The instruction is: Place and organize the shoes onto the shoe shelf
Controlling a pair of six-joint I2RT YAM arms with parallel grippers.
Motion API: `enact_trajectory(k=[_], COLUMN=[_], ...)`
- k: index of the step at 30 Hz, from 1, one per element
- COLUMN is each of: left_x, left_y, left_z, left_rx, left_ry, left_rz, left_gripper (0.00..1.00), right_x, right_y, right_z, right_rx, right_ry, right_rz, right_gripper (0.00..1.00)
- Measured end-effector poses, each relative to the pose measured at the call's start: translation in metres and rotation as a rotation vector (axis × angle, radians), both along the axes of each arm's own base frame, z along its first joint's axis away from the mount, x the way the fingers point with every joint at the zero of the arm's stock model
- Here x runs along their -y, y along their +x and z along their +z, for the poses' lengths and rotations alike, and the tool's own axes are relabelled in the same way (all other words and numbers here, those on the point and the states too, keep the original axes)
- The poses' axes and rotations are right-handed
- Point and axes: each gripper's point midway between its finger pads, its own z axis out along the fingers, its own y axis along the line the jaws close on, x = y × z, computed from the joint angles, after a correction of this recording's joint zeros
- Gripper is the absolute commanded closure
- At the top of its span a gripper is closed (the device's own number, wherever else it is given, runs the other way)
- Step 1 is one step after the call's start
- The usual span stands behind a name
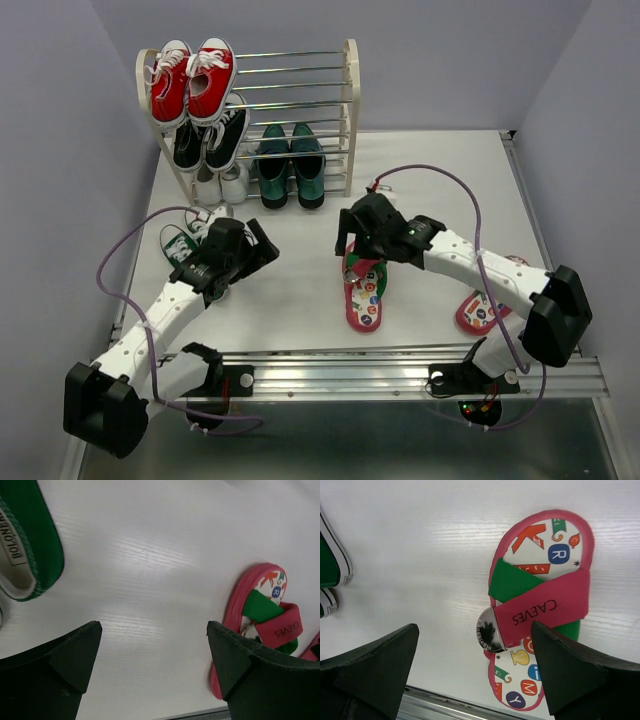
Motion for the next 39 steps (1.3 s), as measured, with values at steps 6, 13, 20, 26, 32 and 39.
enact_trajectory(k=[6,13,20,26,32,39], left_x=[0.070,0.134,0.182,0.197,0.203,0.214], left_y=[-0.028,-0.058,-0.051,-0.043,-0.044,-0.043], left_z=[-0.001,-0.015,-0.016,-0.032,-0.047,-0.061], left_rx=[0.017,0.014,0.051,0.041,0.029,0.004], left_ry=[-0.016,0.044,0.096,0.163,0.218,0.254], left_rz=[-0.259,-0.464,-0.530,-0.579,-0.645,-0.696], left_gripper=[0.01,0.03,0.12,0.18,0.29,0.43], right_x=[0.055,0.144,0.169,0.175,0.181,0.188], right_y=[0.032,0.046,0.043,0.044,0.044,0.047], right_z=[0.034,0.028,0.021,0.021,0.015,0.011], right_rx=[0.074,0.092,0.095,0.095,0.089,0.081], right_ry=[0.041,-0.028,-0.079,-0.097,-0.112,-0.125], right_rz=[-0.167,-0.385,-0.423,-0.426,-0.430,-0.444], right_gripper=[0.00,0.00,0.00,0.00,0.00,0.00])
